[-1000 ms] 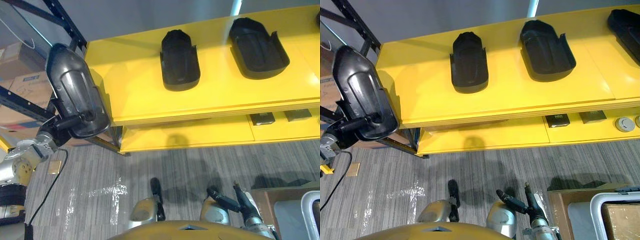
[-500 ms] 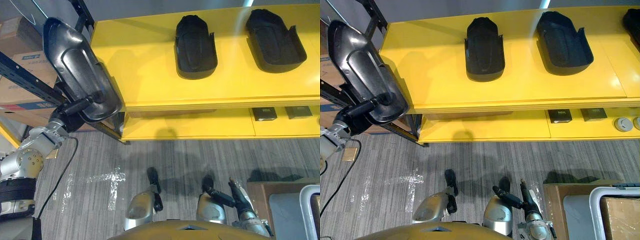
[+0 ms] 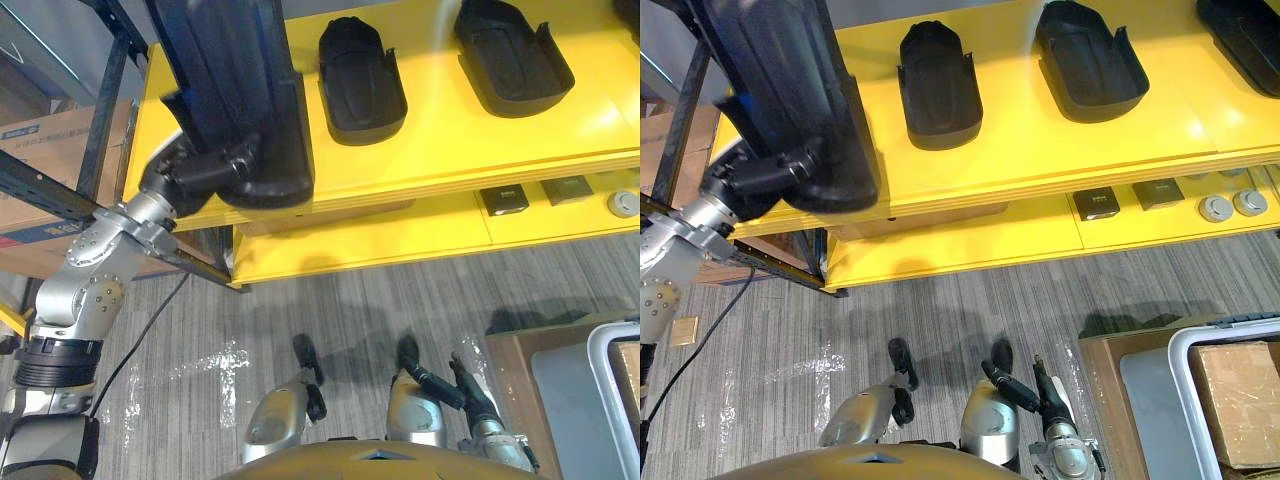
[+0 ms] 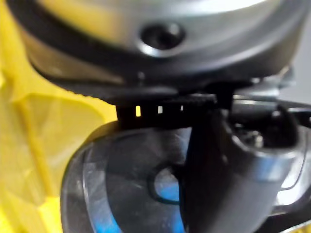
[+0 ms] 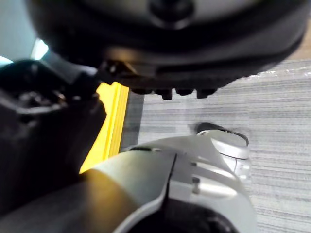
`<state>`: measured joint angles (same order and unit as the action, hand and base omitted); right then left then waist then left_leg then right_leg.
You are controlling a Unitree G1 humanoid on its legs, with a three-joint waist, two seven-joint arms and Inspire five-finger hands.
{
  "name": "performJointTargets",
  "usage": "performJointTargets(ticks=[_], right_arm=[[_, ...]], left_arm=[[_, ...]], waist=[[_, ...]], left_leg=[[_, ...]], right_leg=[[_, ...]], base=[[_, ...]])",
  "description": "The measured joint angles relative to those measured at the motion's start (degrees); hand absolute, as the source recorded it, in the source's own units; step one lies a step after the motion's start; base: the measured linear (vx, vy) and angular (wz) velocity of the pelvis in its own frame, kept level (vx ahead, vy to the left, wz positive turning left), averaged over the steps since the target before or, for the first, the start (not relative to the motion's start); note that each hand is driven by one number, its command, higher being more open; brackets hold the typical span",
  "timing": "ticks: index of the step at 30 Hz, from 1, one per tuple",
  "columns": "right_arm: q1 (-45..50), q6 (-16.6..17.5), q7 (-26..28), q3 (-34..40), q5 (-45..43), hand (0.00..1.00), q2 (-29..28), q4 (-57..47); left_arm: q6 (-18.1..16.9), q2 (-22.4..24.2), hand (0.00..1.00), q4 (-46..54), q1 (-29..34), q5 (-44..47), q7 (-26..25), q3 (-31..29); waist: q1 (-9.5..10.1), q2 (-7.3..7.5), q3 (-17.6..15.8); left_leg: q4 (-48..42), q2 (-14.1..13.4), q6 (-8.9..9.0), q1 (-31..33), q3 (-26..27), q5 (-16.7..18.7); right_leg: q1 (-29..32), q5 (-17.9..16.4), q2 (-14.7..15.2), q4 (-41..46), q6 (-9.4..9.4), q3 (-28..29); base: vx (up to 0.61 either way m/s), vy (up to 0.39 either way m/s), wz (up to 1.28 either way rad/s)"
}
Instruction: Walk over and take three plastic housings, then place them on the shelf
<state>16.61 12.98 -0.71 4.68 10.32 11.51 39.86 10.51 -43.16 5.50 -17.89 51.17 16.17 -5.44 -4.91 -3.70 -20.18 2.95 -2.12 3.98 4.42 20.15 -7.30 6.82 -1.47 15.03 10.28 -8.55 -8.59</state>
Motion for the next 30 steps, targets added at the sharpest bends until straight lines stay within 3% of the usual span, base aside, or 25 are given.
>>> performJointTargets(ticks=[4, 8, 13, 20, 30], right_arm=[[0.05, 0.46, -0.66, 0.31, 0.10, 1.00, -0.06, 0.08], [0.12, 0.40, -1.59, 1.02, 0.10, 1.00, -0.13, 0.20], [0.25, 0.09, -2.04, 1.44, 0.08, 1.00, -0.21, 0.28], [0.20, -1.28, -1.89, 1.37, -0.26, 1.00, -0.14, -0.57], [-0.78, -2.34, -1.53, 0.86, -1.80, 1.00, -0.26, -1.38]], left_arm=[[-8.55, 1.92, 0.00, 1.74, -1.85, -2.00, -4.84, -4.24], [-10.35, 4.85, 0.00, 2.06, -2.56, -9.15, -10.71, -9.50], [-5.35, 4.89, 0.00, -0.30, -2.48, -11.25, -13.61, -9.86], [4.40, 4.11, 0.00, -16.17, -4.23, -8.64, -12.86, -9.74], [8.84, 0.08, 0.00, -20.98, -7.77, -1.60, -9.35, -5.84]], waist=[[-0.01, -0.10, 0.02], [-0.28, -0.12, 0.00], [-0.01, -0.13, -0.09], [-0.41, -0.26, -1.46], [-0.51, 0.65, -3.11]], left_leg=[[-0.86, -0.65, -0.93, -0.15, -0.16, -0.89], [-0.98, -0.96, -1.18, -0.97, -0.75, -0.76], [-2.85, -1.28, -1.24, -0.93, -1.30, 1.21], [-4.05, -1.66, -0.78, -0.49, -1.35, 2.41], [-6.94, -2.53, -1.44, 1.45, -1.54, 3.07]], right_leg=[[-0.01, 0.57, -0.88, 1.13, -0.25, 0.00], [-0.64, -0.33, -1.21, 1.53, 0.36, -0.02], [-1.41, -1.56, -1.14, 2.36, 0.33, -0.50], [-0.61, -2.93, -1.15, 3.70, 0.94, -0.39], [0.19, -3.08, -1.65, 4.55, 1.23, -0.36]], base=[[0.11, -0.061, -0.03], [0.12, -0.053, -0.04], [0.04, -0.004, 0.05], [0.00, -0.001, -0.01], [0.02, -0.009, 0.01]])
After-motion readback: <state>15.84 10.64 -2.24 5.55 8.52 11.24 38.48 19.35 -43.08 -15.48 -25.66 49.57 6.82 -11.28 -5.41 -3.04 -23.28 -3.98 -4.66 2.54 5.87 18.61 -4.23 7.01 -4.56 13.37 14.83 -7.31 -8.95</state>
